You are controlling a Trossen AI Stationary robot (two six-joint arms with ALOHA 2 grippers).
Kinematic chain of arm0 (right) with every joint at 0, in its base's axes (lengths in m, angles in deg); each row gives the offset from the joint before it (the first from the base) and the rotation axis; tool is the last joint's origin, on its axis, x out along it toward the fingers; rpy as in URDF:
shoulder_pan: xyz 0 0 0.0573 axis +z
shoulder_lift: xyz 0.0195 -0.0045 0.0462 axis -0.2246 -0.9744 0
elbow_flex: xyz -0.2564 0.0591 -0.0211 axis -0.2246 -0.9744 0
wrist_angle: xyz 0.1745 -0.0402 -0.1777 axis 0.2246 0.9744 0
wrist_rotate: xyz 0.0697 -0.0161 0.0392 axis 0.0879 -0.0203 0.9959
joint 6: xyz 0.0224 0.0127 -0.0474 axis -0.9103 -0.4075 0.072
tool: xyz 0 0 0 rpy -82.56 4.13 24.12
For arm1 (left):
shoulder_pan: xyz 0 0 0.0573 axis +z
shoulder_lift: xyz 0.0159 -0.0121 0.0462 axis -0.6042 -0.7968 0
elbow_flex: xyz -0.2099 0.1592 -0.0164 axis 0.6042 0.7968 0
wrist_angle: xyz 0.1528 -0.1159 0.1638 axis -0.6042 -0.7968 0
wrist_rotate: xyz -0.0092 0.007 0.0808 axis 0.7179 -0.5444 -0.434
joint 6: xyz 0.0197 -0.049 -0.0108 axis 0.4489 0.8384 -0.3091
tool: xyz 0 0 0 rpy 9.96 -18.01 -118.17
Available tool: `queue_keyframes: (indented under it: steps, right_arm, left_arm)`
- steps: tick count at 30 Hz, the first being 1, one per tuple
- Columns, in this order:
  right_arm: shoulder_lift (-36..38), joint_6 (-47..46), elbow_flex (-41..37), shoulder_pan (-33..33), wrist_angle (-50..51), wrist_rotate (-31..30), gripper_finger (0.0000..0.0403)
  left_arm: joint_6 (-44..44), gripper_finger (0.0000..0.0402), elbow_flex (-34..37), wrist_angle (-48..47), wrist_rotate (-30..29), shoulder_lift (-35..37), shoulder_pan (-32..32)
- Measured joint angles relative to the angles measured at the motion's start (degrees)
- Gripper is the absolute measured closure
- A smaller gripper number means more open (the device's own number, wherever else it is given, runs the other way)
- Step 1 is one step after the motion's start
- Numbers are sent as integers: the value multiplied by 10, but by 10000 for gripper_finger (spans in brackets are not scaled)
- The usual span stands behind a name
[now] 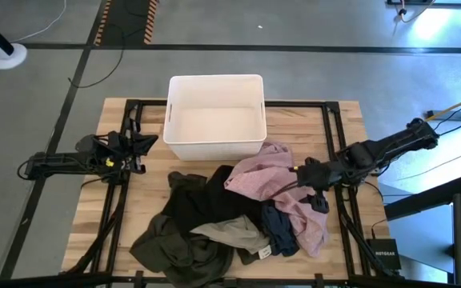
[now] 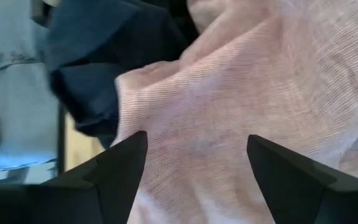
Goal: Sort clothes
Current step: Put the pink polo shirt into the white laundry organizer
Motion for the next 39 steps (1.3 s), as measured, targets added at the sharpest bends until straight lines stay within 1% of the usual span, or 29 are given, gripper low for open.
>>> queue_keyframes:
  steps: [4, 7, 10, 13, 14, 19, 21, 26, 28, 31, 33, 35, 39]
  right_arm:
    - [0, -27, 40, 13, 30, -1, 107]
    - [1, -33, 64, 23, 21, -18, 107]
    - [-3, -33, 64, 51, 14, -57, 107]
    - [-30, -32, 64, 80, 41, -128, 107]
    - [-42, -34, 63, 89, 50, -143, 107]
    - [-100, -35, 63, 135, 35, -174, 107]
    - [-124, -31, 63, 145, 52, -212, 107]
    - [-176, -56, 63, 150, 159, -355, 107]
    - [-189, -59, 63, 149, 177, -396, 107]
    - [-195, -57, 63, 149, 179, -436, 107]
    - [-195, -55, 63, 149, 179, -454, 107]
    - [-195, -42, 63, 140, 178, -459, 107]
    - [-195, -4, 61, 98, 164, -412, 107]
  left_arm:
    - [0, 401, 0, 0, 0, 0, 0]
    - [1, 402, 0, 1, 0, 0, 0]
    - [0, 402, 0, 2, 0, 0, 0]
    - [6, 402, 0, 1, 0, 0, 0]
    - [9, 401, 0, 2, 0, 0, 0]
    - [10, 402, 0, 1, 0, 0, 0]
    - [8, 402, 0, 2, 0, 0, 0]
    - [9, 402, 0, 1, 0, 0, 0]
    - [9, 402, 0, 2, 0, 0, 0]
    - [8, 402, 0, 2, 0, 0, 0]
    - [9, 402, 0, 2, 0, 0, 0]
    - [9, 402, 0, 2, 0, 0, 0]
    - [11, 401, 0, 2, 0, 0, 0]
